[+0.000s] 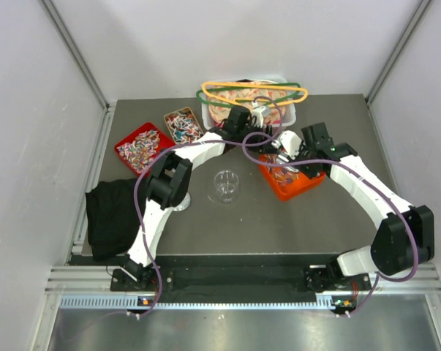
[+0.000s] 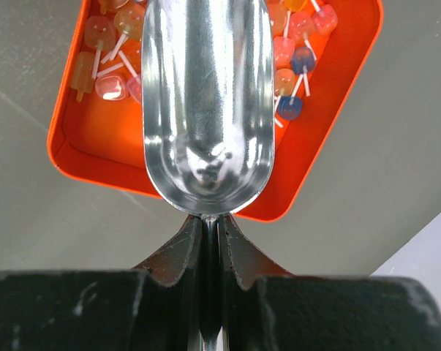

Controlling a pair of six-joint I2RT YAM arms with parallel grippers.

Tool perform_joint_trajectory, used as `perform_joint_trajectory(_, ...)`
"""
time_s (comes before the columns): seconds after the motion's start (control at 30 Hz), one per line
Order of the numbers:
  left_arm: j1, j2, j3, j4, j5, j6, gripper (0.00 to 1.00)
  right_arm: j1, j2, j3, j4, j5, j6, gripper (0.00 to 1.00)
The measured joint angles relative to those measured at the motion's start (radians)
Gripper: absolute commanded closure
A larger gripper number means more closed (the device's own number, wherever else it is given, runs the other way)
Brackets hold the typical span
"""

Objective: Pack the candies
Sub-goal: Scoop the fake candies from the storage box.

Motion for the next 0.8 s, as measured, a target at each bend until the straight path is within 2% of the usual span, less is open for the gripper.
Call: perform_joint_trajectory(0.8, -0.005, 0.000, 0.000, -0.004, 0.018, 0.035, 0.36, 0.040, 0.031, 0.096, -0.079, 0.041, 0.005, 1.00)
